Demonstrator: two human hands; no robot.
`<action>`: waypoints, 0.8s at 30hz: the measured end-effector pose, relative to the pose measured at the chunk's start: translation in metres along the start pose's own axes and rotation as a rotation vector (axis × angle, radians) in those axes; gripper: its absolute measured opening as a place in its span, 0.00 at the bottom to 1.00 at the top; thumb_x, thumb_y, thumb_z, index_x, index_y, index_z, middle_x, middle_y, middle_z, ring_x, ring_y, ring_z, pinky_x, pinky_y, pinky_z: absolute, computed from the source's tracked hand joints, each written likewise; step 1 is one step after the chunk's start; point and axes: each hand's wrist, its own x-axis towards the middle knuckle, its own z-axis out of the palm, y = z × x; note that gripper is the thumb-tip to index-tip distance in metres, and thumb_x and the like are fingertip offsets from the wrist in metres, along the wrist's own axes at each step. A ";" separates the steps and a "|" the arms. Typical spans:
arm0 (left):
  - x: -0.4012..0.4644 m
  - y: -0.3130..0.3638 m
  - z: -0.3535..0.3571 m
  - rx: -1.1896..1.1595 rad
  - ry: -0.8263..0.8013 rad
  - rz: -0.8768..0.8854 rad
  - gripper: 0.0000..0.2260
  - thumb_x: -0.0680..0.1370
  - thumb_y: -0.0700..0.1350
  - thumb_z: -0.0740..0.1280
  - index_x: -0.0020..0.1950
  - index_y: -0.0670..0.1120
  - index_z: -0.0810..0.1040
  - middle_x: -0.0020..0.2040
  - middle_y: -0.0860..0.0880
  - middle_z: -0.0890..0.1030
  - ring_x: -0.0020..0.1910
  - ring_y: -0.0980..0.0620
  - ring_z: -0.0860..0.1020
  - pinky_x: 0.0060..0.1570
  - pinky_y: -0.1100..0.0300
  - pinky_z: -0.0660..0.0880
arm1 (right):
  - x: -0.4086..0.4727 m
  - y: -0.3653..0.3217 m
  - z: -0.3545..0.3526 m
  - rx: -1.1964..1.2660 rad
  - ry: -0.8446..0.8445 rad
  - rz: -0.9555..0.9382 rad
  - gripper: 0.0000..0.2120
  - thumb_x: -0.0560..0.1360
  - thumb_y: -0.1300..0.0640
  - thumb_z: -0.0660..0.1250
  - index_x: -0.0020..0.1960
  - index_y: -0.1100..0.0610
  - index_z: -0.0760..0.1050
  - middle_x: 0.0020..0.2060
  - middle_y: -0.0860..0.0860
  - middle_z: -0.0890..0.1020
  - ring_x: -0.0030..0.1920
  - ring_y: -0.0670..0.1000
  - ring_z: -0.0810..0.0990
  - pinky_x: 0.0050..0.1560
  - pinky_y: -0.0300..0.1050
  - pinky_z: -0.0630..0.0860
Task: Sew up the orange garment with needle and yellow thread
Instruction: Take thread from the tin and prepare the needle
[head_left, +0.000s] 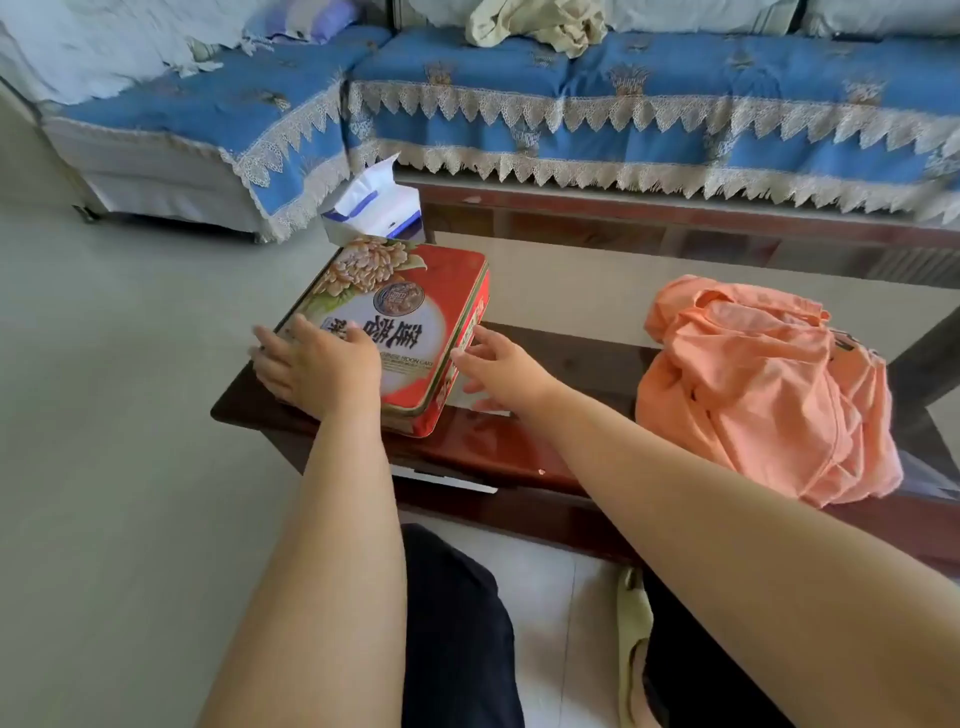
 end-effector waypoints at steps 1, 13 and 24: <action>0.003 -0.003 -0.003 -0.030 0.014 -0.063 0.29 0.79 0.54 0.63 0.76 0.44 0.60 0.80 0.40 0.48 0.78 0.39 0.47 0.75 0.45 0.46 | 0.002 0.000 0.006 -0.016 -0.004 -0.002 0.32 0.79 0.47 0.63 0.78 0.50 0.54 0.61 0.50 0.74 0.52 0.49 0.78 0.45 0.42 0.80; 0.013 -0.014 -0.010 -0.128 0.111 -0.060 0.29 0.80 0.54 0.59 0.76 0.40 0.57 0.71 0.37 0.62 0.69 0.38 0.63 0.68 0.48 0.62 | 0.025 -0.012 0.039 0.053 0.172 -0.071 0.42 0.72 0.49 0.71 0.77 0.48 0.50 0.69 0.56 0.62 0.68 0.56 0.67 0.69 0.51 0.67; -0.003 0.021 -0.001 -0.246 0.166 0.396 0.17 0.82 0.45 0.59 0.71 0.44 0.69 0.66 0.45 0.75 0.65 0.45 0.70 0.58 0.58 0.67 | 0.068 -0.061 -0.050 0.876 0.603 -0.237 0.27 0.75 0.67 0.65 0.71 0.56 0.62 0.61 0.56 0.78 0.59 0.57 0.79 0.58 0.62 0.77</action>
